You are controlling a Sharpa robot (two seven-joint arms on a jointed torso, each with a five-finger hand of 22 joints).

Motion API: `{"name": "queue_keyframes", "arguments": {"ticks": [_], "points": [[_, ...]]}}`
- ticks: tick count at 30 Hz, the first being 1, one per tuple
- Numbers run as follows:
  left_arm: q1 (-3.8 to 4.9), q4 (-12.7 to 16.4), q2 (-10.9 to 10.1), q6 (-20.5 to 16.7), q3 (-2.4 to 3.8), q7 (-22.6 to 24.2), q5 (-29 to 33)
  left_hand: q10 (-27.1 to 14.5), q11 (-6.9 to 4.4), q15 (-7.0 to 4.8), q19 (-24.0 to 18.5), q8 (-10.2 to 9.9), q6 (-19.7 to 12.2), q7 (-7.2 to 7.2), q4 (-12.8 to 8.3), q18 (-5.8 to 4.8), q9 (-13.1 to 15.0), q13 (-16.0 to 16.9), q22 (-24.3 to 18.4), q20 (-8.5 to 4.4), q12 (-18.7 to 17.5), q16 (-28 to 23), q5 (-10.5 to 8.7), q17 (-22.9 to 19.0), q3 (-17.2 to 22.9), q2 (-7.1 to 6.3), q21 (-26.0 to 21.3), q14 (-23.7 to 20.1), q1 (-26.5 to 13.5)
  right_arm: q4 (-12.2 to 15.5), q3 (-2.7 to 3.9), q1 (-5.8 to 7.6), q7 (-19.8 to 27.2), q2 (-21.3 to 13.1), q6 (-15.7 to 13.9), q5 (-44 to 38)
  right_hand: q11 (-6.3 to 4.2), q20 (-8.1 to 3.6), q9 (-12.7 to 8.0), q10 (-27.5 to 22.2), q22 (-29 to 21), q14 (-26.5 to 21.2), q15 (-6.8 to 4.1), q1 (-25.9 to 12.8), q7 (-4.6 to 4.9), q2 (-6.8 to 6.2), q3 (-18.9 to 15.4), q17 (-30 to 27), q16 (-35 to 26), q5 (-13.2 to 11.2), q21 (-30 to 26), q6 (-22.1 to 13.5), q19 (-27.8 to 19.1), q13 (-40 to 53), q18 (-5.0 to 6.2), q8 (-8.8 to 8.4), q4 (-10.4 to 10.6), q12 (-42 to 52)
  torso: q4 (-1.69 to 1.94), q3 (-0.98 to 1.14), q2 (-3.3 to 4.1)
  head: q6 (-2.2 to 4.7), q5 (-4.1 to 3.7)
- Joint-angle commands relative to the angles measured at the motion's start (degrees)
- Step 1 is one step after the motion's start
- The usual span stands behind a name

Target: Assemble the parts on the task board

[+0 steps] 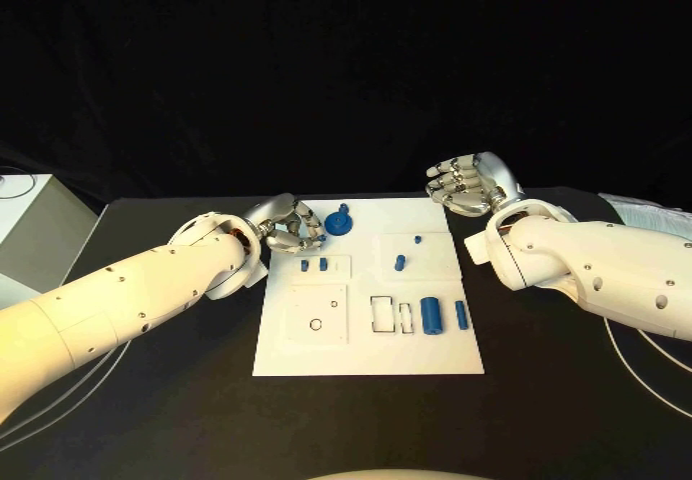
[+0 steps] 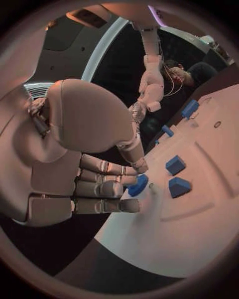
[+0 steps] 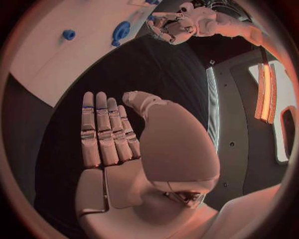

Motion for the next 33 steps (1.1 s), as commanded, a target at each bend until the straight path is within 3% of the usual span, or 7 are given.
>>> {"name": "queue_keyframes", "arguments": {"ticks": [1,14,24,33], "points": [[-0.36,-0.18,0.01,0.78,0.07,2.68,3.21,-0.57,0.02,0.07,-0.33,0.16,-0.45,-0.1,0.04,0.66,0.16,0.09,-0.09,0.09,0.3,-0.1,0.07,-0.08,-0.37,-0.21,-0.25,-0.34,-0.55,0.07,0.02,-0.06,0.66,0.02,0.65,-0.23,-0.43,-0.06,0.05,-0.14,-0.05,0.41,0.15,-0.41,0.06,0.07,-0.08,-0.05,-0.39,-0.17,0.16,0.51,0.31,-0.08,0.17,0.17,-0.17,-0.27,-0.05,-0.02,0.06,0.09,0.09],[-1.92,-1.22,0.44,-1.53,0.16,5.75,4.49,-0.95,0.13,0.23,-0.56,0.06,-0.73,-0.09,-0.07,0.68,0.18,0.29,-0.16,0.3,0.64,-0.08,0.08,-0.56,-0.6,-0.04,-0.5,-1.1,-0.32,0.08,0.02,-0.18,0.69,0.01,0.65,-0.23,-0.43,-0.06,0.05,-0.14,-0.05,0.41,0.15,-0.41,0.06,0.07,-0.08,-0.05,-0.39,-0.17,0.16,0.51,0.31,-0.08,0.17,0.17,-0.17,-0.27,-0.18,0.08,0.13,0.07,-0.05],[-2.12,-1.58,0.46,-1.53,0.32,5.24,3.3,-1.06,0.14,0.25,-0.59,0.07,-0.75,-0.04,-0.18,0.7,0.21,0.36,-0.16,0.35,0.78,-0.03,0.08,-0.58,-0.62,0.09,-0.54,-1.23,-0.1,0.13,0.02,-0.2,0.69,-0.1,0.64,-0.22,-0.43,-0.06,0.05,-0.14,-0.05,0.41,0.15,-0.41,0.06,0.07,-0.08,-0.05,-0.39,-0.17,0.16,0.51,0.31,-0.08,0.17,0.17,-0.17,-0.27,-0.11,0.06,0.1,-0.06,-0.16],[-2.19,-1.82,0.56,-1.31,0.83,4.71,2.77,-1.18,0.14,0.27,-0.6,0.09,-0.76,0.04,-0.38,0.74,0.24,0.44,-0.14,0.39,0.93,0.05,0.08,-0.43,-0.65,0.15,-0.54,-1.26,0.18,0.13,0.02,-0.2,0.71,-0.13,0.65,-0.22,-0.43,-0.06,0.05,-0.14,-0.05,0.41,0.15,-0.41,0.06,0.07,-0.08,-0.05,-0.39,-0.17,0.16,0.51,0.31,-0.08,0.17,0.17,-0.17,-0.27,-0.11,0.06,0.08,-0.18,-0.21]]}}
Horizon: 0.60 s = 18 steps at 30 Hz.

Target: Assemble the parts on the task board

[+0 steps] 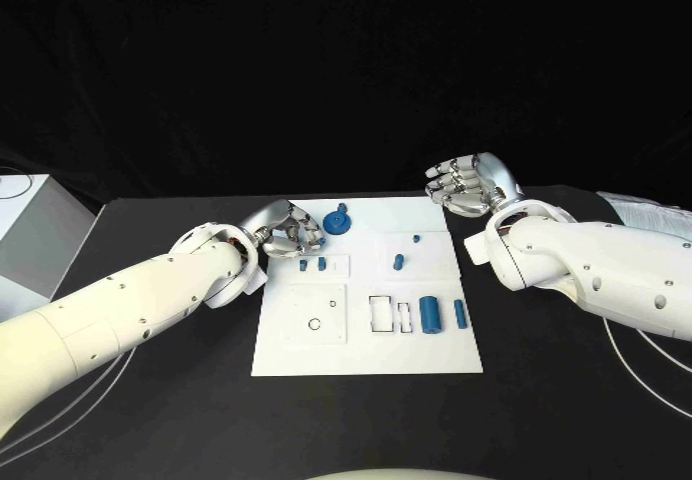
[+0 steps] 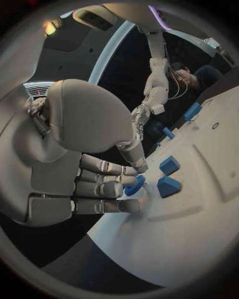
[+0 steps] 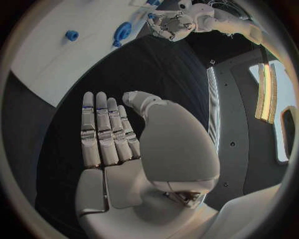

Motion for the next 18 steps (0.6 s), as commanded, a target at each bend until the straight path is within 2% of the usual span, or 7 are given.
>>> {"name": "queue_keyframes", "arguments": {"ticks": [1,8,18], "points": [[-0.06,-0.03,0.11,0.0,0.14,0.24,-0.69,-0.26,0.04,0.15,-0.32,0.1,-0.34,0.06,-0.22,0.75,0.09,0.11,-0.03,0.1,0.34,0.05,0.11,0.19,-0.18,0.15,-0.31,-0.33,0.18,0.11,0.02,-0.03,0.69,-0.03,0.65,-0.24,-0.44,-0.06,0.05,-0.15,-0.06,0.41,0.15,-0.41,0.05,0.07,-0.08,-0.06,-0.39,-0.17,0.16,0.52,0.32,-0.08,0.17,0.17,-0.17,-0.27,0.04,0.02,-0.04,-0.13,-0.06],[-0.07,-0.27,0.08,0.28,0.22,-0.5,-2.13,-0.28,0.04,0.16,-0.32,0.1,-0.34,0.07,-0.26,0.75,0.1,0.12,-0.02,0.11,0.37,0.07,0.11,0.19,-0.2,0.14,-0.31,-0.35,0.22,0.15,0.02,-0.03,0.71,-0.06,0.63,-0.24,-0.44,-0.06,0.05,-0.15,-0.06,0.41,0.15,-0.41,0.05,0.07,-0.08,-0.06,-0.39,-0.17,0.16,0.52,0.32,-0.08,0.17,0.17,-0.17,-0.27,0.1,-0.01,-0.03,-0.18,-0.04],[-0.07,-0.73,0.03,0.91,0.24,-1.57,-3.45,-0.32,0.04,0.16,-0.32,0.13,-0.32,0.12,-0.41,0.77,0.13,0.18,0.0,0.12,0.48,0.15,0.1,0.45,-0.27,0.1,-0.3,-0.27,0.39,0.16,0.02,-0.03,0.74,-0.09,0.6,-0.24,-0.44,-0.06,0.05,-0.15,-0.06,0.41,0.15,-0.41,0.05,0.07,-0.08,-0.06,-0.39,-0.17,0.16,0.52,0.32,-0.08,0.17,0.17,-0.17,-0.27,0.04,0.05,-0.04,-0.27,0.01]]}}
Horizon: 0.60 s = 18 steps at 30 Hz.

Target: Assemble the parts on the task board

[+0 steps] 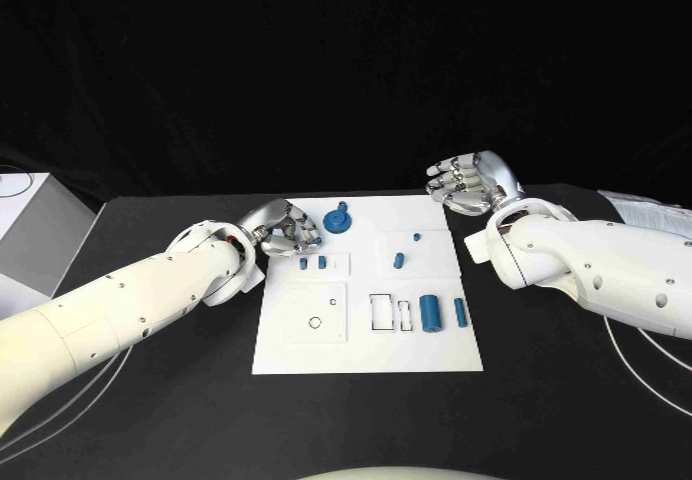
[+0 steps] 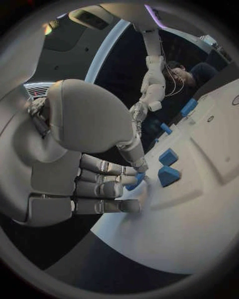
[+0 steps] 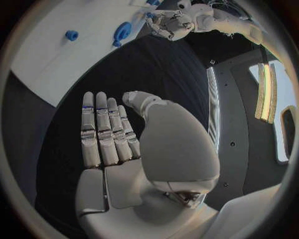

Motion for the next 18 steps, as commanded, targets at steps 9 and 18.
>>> {"name": "queue_keyframes", "arguments": {"ticks": [9,18], "points": [[-0.02,-0.37,0.31,0.89,0.05,-0.82,-1.54,-0.34,0.06,0.17,-0.32,0.14,-0.31,0.14,-0.28,0.76,0.08,0.09,0.0,0.13,0.31,0.18,0.1,0.14,-0.16,0.08,-0.29,-0.25,0.41,0.15,0.02,-0.02,0.74,-0.02,0.54,-0.24,-0.28,-0.04,0.03,0.0,-0.22,0.43,0.17,-0.57,0.06,0.06,-0.06,-0.19,-0.47,-0.22,0.14,0.58,0.31,-0.08,0.16,0.11,-0.27,-0.37,-0.05,0.03,0.01,0.07,0.06],[-0.02,-0.36,0.45,0.47,0.05,-0.56,-1.31,-0.32,0.05,0.18,-0.31,0.16,-0.3,0.19,-0.3,0.77,0.1,0.13,0.02,0.14,0.41,0.22,0.1,0.23,-0.21,0.14,-0.28,-0.26,0.45,0.18,0.02,-0.02,0.77,-0.06,0.52,-0.24,-0.28,-0.04,0.03,0.0,-0.22,0.43,0.17,-0.57,0.06,0.06,-0.06,-0.19,-0.47,-0.22,0.14,0.58,0.31,-0.08,0.16,0.11,-0.27,-0.37,0.0,0.05,0.03,0.02,-0.01]]}}
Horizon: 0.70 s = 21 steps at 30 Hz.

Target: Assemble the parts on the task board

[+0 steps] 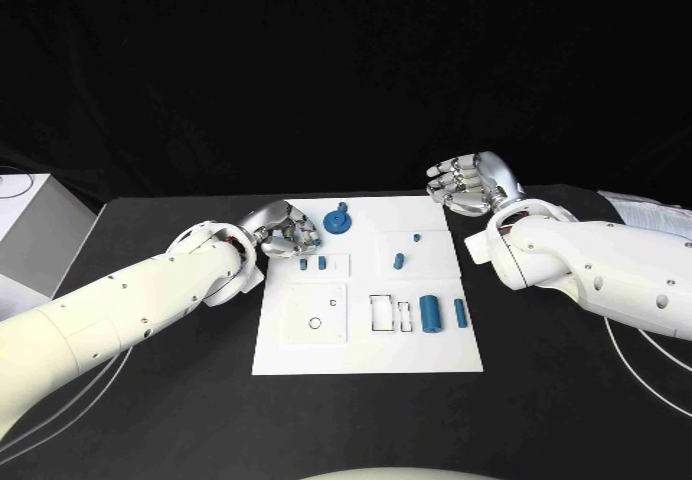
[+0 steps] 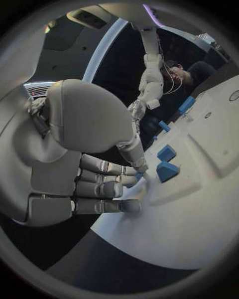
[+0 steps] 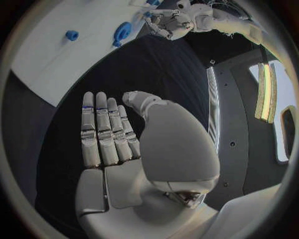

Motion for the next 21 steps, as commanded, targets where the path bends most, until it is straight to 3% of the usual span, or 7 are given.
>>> {"name": "queue_keyframes", "arguments": {"ticks": [1,6,13,21], "points": [[-0.02,0.24,0.15,0.24,0.05,0.32,-0.11,-0.28,0.04,0.17,-0.31,0.17,-0.28,0.21,-0.3,0.77,0.11,0.11,0.02,0.15,0.46,0.26,0.11,0.27,-0.21,0.19,-0.27,-0.2,0.49,0.13,0.02,-0.02,0.75,-0.02,0.53,-0.25,-0.29,-0.04,0.03,0.0,-0.05,0.22,-0.04,-0.57,-0.16,0.06,-0.06,-0.05,-0.13,-0.22,0.14,0.36,0.31,-0.08,0.16,0.11,-0.27,-0.37,0.05,-0.01,0.03,-0.06,-0.06],[-0.03,0.8,0.09,0.03,0.13,0.65,0.82,-0.26,0.03,0.17,-0.3,0.17,-0.28,0.22,-0.31,0.78,0.11,0.12,0.03,0.15,0.49,0.28,0.11,0.35,-0.22,0.2,-0.27,-0.16,0.51,0.15,0.02,-0.02,0.77,-0.02,0.53,-0.25,-0.29,-0.04,0.03,0.0,-0.05,0.22,-0.04,-0.57,-0.16,0.06,-0.06,-0.05,-0.13,-0.22,0.14,0.36,0.31,-0.08,0.16,0.11,-0.27,-0.37,0.01,-0.06,0.03,-0.09,-0.02],[-0.28,1.56,-0.18,0.09,1.0,1.27,4.49,-0.19,-0.01,0.16,-0.28,0.21,-0.23,0.28,-0.32,0.78,0.14,0.18,0.05,0.16,0.62,0.35,0.11,0.52,-0.26,0.29,-0.25,-0.09,0.57,0.18,0.02,-0.02,0.76,-0.08,0.51,-0.25,-0.29,-0.04,0.03,0.0,-0.05,0.22,-0.04,-0.57,-0.16,0.06,-0.06,-0.05,-0.13,-0.22,0.14,0.36,0.31,-0.08,0.16,0.11,-0.27,-0.37,0.03,-0.07,0.03,-0.17,-0.15],[-0.39,1.72,-0.21,0.11,1.3,1.45,5.83,-0.16,-0.02,0.15,-0.28,0.22,-0.21,0.3,-0.34,0.79,0.15,0.2,0.06,0.16,0.67,0.36,0.11,0.49,-0.27,0.33,-0.24,-0.13,0.6,0.21,0.02,-0.02,0.77,-0.07,0.53,-0.25,-0.29,-0.04,0.03,0.0,-0.05,0.22,-0.04,-0.57,-0.16,0.06,-0.06,-0.05,-0.13,-0.22,0.14,0.36,0.31,-0.08,0.16,0.11,-0.27,-0.37,0.08,-0.08,0.03,-0.31,-0.11]]}}
